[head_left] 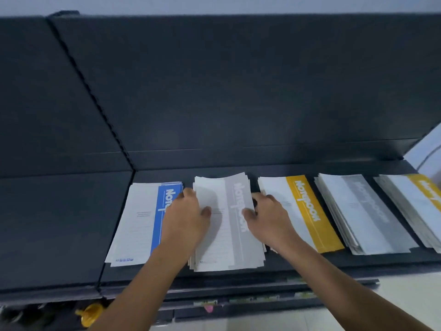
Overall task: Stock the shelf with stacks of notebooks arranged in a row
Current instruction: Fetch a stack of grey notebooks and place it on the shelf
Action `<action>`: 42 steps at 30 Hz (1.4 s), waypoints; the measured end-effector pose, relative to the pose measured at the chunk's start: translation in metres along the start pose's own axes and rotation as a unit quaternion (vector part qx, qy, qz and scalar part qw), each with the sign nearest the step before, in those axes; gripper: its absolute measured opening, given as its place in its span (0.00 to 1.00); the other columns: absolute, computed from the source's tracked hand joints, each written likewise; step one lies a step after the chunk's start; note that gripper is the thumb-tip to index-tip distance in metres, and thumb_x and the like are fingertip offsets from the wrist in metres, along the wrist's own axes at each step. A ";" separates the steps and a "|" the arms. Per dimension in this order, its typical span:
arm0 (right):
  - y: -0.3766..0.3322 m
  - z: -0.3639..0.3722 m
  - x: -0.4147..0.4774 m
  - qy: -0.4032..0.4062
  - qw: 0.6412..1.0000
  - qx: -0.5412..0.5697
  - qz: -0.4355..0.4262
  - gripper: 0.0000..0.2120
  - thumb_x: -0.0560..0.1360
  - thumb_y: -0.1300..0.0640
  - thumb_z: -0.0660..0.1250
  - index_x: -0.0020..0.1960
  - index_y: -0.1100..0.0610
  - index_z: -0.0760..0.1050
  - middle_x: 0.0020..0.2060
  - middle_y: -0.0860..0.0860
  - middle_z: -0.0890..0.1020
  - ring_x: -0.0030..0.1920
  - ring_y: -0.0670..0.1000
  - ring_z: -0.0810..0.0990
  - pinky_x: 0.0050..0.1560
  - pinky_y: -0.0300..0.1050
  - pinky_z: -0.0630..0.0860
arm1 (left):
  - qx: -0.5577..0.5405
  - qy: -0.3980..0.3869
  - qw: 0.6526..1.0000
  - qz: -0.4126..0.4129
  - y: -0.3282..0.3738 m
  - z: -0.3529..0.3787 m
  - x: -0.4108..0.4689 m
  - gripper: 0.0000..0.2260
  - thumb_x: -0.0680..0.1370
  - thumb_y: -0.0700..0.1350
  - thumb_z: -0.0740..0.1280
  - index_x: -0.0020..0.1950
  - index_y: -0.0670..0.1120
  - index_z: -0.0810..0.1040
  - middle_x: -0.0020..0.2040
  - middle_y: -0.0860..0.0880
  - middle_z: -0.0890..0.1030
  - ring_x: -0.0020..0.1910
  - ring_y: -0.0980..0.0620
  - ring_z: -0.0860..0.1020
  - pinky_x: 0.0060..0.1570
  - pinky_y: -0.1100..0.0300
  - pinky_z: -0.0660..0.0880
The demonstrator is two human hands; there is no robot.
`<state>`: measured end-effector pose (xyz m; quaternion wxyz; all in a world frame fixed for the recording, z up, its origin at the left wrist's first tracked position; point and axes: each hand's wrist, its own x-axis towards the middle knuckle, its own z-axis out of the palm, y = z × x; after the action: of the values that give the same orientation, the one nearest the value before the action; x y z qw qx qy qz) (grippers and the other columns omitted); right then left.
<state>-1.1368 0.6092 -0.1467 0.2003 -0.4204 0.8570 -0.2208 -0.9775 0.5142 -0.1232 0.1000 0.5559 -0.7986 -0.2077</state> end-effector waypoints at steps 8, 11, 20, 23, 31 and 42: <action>0.000 0.008 0.009 -0.015 0.998 -0.050 -0.034 0.17 0.82 0.51 0.62 0.68 0.57 0.68 0.60 0.55 0.75 0.54 0.59 0.80 0.43 0.46 0.71 | 0.074 0.007 0.997 -0.011 0.002 0.016 0.001 0.16 0.80 0.51 0.65 0.62 0.41 0.70 0.58 0.44 0.77 0.56 0.43 0.77 0.43 0.55 0.72; 0.003 0.010 0.008 -0.015 0.997 -0.062 -0.044 0.18 0.82 0.51 0.62 0.68 0.58 0.67 0.60 0.56 0.74 0.54 0.58 0.80 0.44 0.45 0.71 | 0.093 0.000 0.996 -0.011 -0.002 0.023 0.000 0.20 0.81 0.54 0.63 0.65 0.41 0.70 0.61 0.43 0.74 0.61 0.43 0.74 0.52 0.51 0.75; 0.005 0.001 -0.001 0.030 0.992 -0.070 -0.097 0.19 0.82 0.51 0.62 0.70 0.56 0.66 0.63 0.54 0.72 0.56 0.54 0.80 0.50 0.43 0.77 | 0.089 0.038 0.995 0.003 -0.003 0.021 -0.005 0.18 0.82 0.56 0.60 0.64 0.44 0.71 0.60 0.46 0.75 0.56 0.45 0.76 0.54 0.50 0.76; 0.005 -0.004 -0.001 0.028 0.991 -0.070 -0.114 0.20 0.82 0.51 0.61 0.72 0.55 0.65 0.65 0.53 0.72 0.57 0.53 0.79 0.50 0.43 0.76 | 0.067 0.054 0.996 0.009 -0.004 0.015 -0.006 0.16 0.81 0.55 0.61 0.63 0.46 0.72 0.59 0.47 0.75 0.53 0.45 0.77 0.50 0.51 0.76; -0.035 0.016 -0.003 -0.005 0.980 -0.079 -0.182 0.18 0.83 0.51 0.58 0.71 0.55 0.69 0.63 0.52 0.73 0.55 0.53 0.79 0.45 0.45 0.74 | 0.027 0.072 0.997 -0.004 -0.049 -0.008 -0.026 0.15 0.80 0.51 0.64 0.64 0.46 0.75 0.57 0.49 0.79 0.50 0.46 0.80 0.48 0.48 0.79; -0.157 0.079 -0.027 -0.109 0.923 -0.094 -0.357 0.14 0.82 0.51 0.58 0.66 0.53 0.72 0.59 0.49 0.76 0.51 0.56 0.80 0.48 0.50 0.77 | 0.046 0.102 0.987 -0.112 -0.154 -0.078 -0.064 0.11 0.80 0.52 0.64 0.58 0.49 0.75 0.52 0.53 0.77 0.47 0.51 0.79 0.48 0.51 0.79</action>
<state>-0.9801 0.5283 -0.1214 0.1602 -0.7369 0.6397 -0.1491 -0.7931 0.5113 -0.1175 0.1312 0.6644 -0.7254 -0.1228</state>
